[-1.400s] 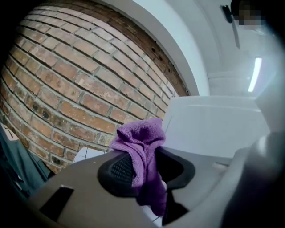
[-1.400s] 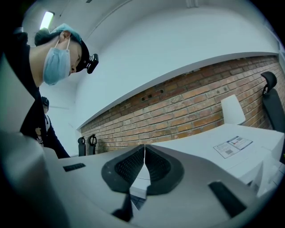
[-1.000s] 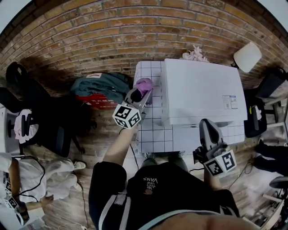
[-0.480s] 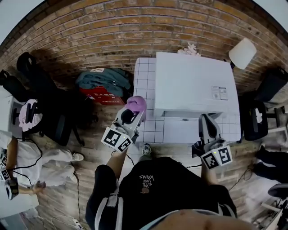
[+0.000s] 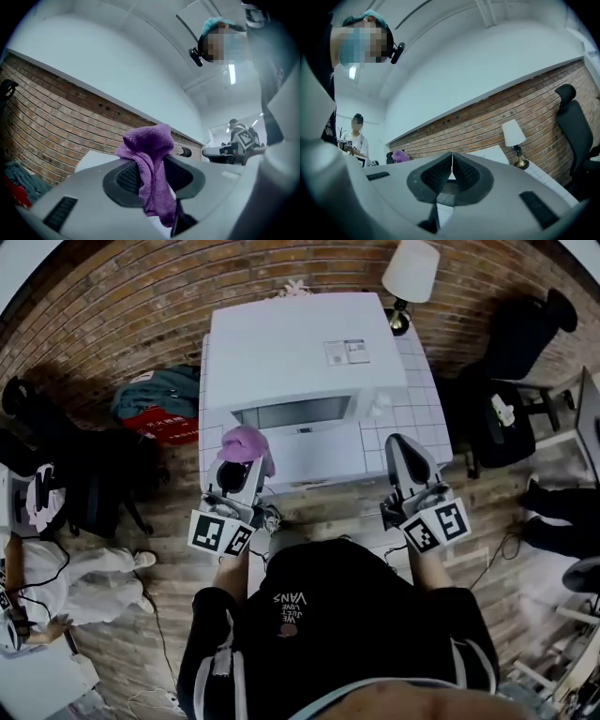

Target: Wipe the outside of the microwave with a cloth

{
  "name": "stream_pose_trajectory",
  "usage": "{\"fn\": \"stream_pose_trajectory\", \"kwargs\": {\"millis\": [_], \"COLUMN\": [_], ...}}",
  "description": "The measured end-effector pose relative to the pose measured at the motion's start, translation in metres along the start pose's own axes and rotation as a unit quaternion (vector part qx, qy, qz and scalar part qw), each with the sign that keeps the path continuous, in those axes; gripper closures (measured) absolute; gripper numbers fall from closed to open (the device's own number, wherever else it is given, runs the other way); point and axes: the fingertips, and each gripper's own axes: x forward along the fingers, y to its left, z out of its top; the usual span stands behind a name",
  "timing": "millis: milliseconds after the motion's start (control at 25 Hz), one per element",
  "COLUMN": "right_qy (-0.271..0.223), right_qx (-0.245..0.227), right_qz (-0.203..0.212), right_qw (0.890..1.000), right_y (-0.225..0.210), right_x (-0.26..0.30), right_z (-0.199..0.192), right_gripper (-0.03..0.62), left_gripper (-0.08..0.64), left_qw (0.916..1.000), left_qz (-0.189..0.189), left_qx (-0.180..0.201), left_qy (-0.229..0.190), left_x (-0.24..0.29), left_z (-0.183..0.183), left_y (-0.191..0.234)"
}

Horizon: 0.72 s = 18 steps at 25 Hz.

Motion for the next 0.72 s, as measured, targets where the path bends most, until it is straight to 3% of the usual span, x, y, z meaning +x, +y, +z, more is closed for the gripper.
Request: {"fn": "stream_pose_trajectory", "kwargs": {"millis": [360,520,720], "right_qy": [-0.006,-0.009,-0.014], "right_qx": [-0.006,0.003,0.003], "right_qz": [-0.056,-0.082,-0.082], "right_qw": [0.998,0.997,0.997], "right_y": [-0.081,-0.117,-0.166], "right_x": [-0.104,-0.124,-0.116], "right_z": [0.012,0.009,0.018], "right_gripper": [0.592,0.592,0.592], "left_gripper": [0.430,0.430,0.430], "left_qw": [0.9963,0.9924,0.9907], "left_qz": [-0.079,-0.115,-0.121], "left_qx": [-0.029,-0.038,-0.055], "left_qy": [0.016,0.024,0.029], "left_x": [0.059,0.097,0.148], "left_z": [-0.040,-0.059,-0.082], "left_y": [-0.135,-0.169,-0.193]}}
